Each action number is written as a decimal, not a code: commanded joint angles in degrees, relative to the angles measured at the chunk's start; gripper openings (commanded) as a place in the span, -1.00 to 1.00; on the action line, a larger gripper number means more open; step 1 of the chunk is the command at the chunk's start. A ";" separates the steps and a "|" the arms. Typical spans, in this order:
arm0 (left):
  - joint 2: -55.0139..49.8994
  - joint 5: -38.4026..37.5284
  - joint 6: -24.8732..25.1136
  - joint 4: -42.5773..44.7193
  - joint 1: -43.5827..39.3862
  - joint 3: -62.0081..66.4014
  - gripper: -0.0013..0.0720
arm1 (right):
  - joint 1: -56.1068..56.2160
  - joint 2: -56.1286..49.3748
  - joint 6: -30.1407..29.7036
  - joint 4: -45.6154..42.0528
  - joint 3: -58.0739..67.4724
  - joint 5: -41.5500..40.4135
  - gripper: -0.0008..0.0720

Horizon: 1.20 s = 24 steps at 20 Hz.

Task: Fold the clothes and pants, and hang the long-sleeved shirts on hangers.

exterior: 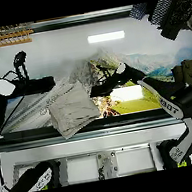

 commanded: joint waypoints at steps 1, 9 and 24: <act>0.44 1.57 -0.07 -0.90 -0.50 -1.36 -0.95 | 4.31 -4.48 -1.75 5.55 1.27 -0.11 0.74; 0.46 1.16 -0.15 -0.92 -0.52 -1.36 -0.95 | 11.15 -5.77 -7.30 13.68 3.45 -5.62 -0.94; 0.42 7.28 -0.33 -0.83 -19.91 -1.36 -0.95 | -48.70 22.21 13.00 -37.88 3.48 6.56 -0.94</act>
